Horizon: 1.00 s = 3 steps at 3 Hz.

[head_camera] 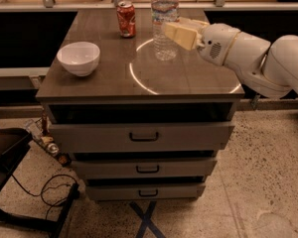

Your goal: Move water bottle near white bowl

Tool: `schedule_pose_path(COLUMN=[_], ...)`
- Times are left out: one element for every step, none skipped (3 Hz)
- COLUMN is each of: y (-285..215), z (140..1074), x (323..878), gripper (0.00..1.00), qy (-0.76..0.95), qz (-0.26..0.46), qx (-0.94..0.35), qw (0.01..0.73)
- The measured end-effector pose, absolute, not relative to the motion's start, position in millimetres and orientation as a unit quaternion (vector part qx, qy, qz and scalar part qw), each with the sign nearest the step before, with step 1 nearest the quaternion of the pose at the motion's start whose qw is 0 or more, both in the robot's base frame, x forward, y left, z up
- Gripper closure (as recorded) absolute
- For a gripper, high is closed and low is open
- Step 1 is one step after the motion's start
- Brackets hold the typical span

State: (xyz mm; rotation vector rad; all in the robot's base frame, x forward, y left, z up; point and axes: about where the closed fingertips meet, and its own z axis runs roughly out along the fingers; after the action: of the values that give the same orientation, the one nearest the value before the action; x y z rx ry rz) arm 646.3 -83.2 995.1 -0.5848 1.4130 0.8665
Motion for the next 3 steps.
schedule_pose_path(y=[-53.2,-34.6,-15.4], z=[968.6,953.5,936.6], x=[635.7,631.9,633.5], gripper=[1.00,1.00,1.00], qy=[0.620,0.618,0.615], qz=[0.415,0.438,0.452], qx=[-0.264,-0.268,-0.271], qw=[0.611,0.595,0.586])
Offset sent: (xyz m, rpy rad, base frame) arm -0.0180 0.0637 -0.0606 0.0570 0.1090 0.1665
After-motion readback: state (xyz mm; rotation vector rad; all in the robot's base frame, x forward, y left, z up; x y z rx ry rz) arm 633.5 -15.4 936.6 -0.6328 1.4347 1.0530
